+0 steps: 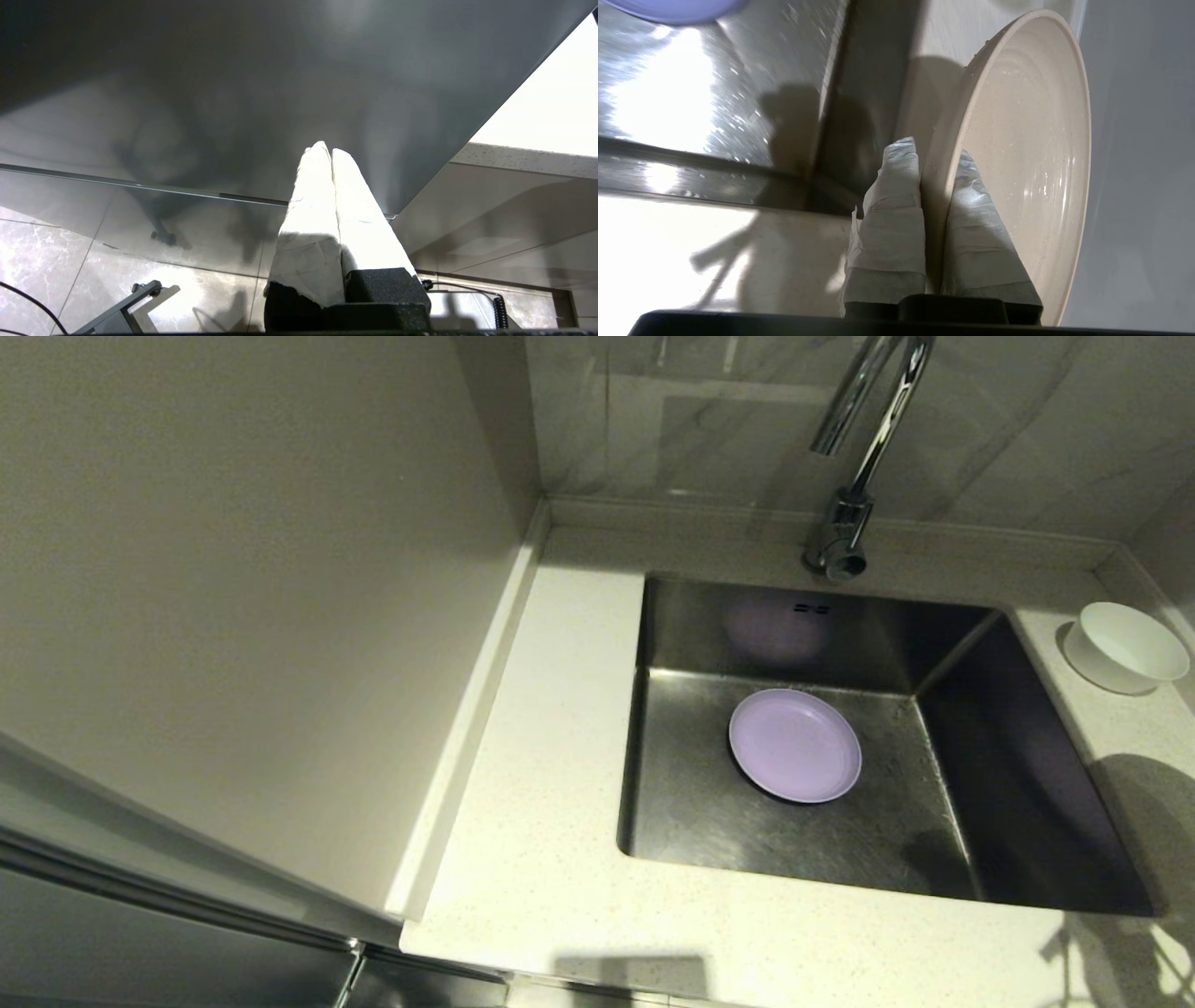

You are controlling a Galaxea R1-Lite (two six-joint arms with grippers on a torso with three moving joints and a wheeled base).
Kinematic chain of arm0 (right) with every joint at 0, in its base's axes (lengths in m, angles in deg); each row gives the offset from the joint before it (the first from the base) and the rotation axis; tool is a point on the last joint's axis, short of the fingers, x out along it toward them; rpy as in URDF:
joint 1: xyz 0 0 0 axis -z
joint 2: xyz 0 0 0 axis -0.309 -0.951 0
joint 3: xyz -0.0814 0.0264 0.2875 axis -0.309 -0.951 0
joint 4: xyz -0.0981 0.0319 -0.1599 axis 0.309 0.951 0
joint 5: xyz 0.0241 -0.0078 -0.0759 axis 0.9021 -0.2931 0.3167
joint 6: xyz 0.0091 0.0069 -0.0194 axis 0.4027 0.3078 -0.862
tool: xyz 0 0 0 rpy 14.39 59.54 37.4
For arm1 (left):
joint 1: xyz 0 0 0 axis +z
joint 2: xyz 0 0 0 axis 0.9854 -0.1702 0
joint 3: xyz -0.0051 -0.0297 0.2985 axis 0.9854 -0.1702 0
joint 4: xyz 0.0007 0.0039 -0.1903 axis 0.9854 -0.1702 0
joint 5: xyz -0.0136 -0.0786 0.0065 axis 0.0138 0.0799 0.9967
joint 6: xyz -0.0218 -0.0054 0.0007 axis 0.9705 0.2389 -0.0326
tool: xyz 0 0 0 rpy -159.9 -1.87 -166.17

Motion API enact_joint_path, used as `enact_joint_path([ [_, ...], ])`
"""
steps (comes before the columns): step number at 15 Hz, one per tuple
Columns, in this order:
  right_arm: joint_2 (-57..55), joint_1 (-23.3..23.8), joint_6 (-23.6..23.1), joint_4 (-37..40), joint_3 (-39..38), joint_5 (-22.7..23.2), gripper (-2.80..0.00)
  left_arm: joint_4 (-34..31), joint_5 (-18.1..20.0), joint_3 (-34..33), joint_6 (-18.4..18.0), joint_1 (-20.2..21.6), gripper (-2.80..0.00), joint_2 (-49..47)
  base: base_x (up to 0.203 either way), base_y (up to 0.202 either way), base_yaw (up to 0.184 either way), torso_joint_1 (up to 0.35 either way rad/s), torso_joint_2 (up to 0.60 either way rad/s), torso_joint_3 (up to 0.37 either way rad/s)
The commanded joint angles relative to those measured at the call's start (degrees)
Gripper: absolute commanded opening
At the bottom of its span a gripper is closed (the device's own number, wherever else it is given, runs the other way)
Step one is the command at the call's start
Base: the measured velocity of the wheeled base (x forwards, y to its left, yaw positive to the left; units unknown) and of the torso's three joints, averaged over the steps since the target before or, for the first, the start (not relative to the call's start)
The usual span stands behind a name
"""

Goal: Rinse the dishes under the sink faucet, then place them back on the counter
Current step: Put a plate into the sink

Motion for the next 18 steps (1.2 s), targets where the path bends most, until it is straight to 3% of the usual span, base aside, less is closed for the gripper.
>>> enact_joint_path([
  [1, 2.4, -4.5, -1.4, -2.1, -0.3, -0.1, -2.8, 0.0, 0.0, 0.0, 0.0, -0.1, -2.8, 0.2, 0.0, 0.0, 0.0, 0.0, 0.0, 0.0],
  [3, 2.2, -8.1, -2.4, -7.2, -1.3, 0.0, -2.8, 0.0, 0.0, 0.0, 0.0, 0.0, -2.8, 0.2, 0.0, 0.0, 0.0, 0.0, 0.0, 0.0],
  [12, -8.4, -21.8, -2.6, -14.9, 0.2, 0.1, -2.8, 0.0, 0.0, 0.0, 0.0, 0.0, -2.8, 0.2, 0.0, 0.0, 0.0, 0.0, 0.0, 0.0],
  [18, -20.2, -25.1, -2.4, -20.8, 0.0, 0.1, -2.8, 0.0, 0.0, 0.0, 0.0, 0.0, -2.8, 0.2, 0.0, 0.0, 0.0, 0.0, 0.0, 0.0],
])
